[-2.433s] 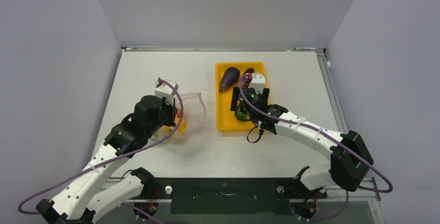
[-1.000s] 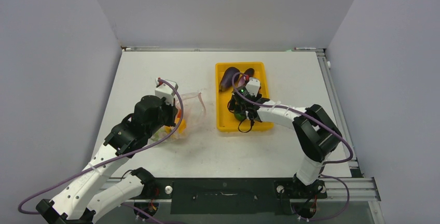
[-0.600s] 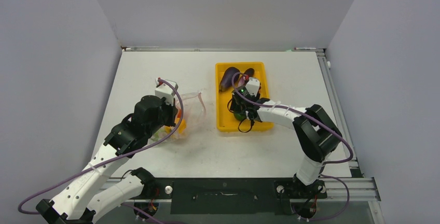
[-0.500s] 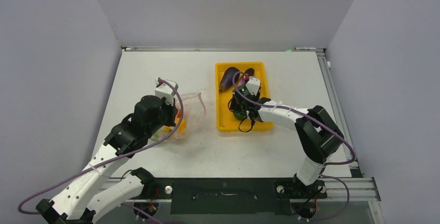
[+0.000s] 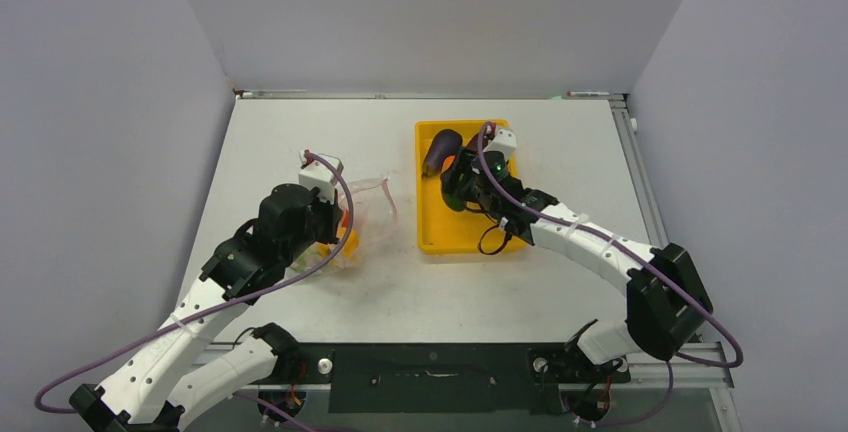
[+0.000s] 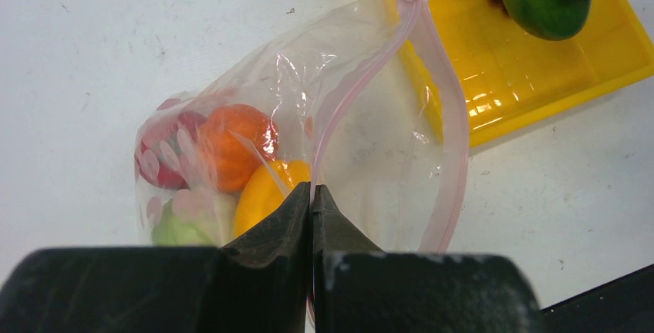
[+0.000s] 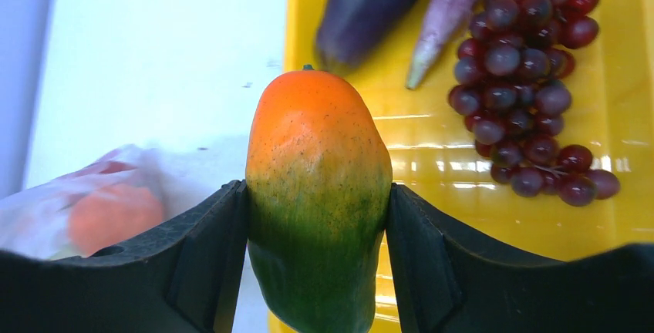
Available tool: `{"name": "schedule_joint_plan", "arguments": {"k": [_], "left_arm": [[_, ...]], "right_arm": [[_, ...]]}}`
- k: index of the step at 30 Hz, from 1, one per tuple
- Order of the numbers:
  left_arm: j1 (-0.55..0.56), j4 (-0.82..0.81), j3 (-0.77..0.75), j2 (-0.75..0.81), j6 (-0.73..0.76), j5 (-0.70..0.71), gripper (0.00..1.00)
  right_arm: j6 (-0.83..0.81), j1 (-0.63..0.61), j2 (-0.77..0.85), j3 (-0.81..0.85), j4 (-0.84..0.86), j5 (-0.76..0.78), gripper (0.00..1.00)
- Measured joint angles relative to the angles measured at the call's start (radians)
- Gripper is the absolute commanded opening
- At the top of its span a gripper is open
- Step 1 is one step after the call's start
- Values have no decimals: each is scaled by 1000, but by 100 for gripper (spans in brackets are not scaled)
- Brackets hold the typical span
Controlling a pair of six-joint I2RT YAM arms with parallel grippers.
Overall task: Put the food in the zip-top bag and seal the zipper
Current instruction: Pick up the fake fruit from the bin, then place the fake fruit in the zipper food storage bag.
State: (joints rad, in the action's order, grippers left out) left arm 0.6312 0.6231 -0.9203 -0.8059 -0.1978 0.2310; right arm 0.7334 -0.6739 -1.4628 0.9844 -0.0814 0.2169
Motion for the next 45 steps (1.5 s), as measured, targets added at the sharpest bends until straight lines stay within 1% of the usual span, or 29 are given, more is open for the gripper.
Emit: {"name": "schedule_joint_plan", "arguments": {"k": [7,12,18,23,28,33,37,45], "left_arm": [[0,0,0,0,0,0,0],[0,0,0,0,0,0,0],[0,0,0,0,0,0,0],[0,0,0,0,0,0,0],[0,0,0,0,0,0,0],[0,0,0,0,0,0,0],[0,0,0,0,0,0,0],[0,0,0,1,0,0,0]], "right_arm": [[-33,-16,122,-24,87,-163,29],[-89,-82,164,-24,117,-280,29],[-205,-196,201,-23,108,-346,29],[-263,-225,216,-21,89,-398,29],[-282,-232,214,-8,58,-444,29],[-282,-252,190,42,48,-462,30],[-285,-271,133,101,16,-465,29],[-284,-291,17,158,-57,-468,30]]}}
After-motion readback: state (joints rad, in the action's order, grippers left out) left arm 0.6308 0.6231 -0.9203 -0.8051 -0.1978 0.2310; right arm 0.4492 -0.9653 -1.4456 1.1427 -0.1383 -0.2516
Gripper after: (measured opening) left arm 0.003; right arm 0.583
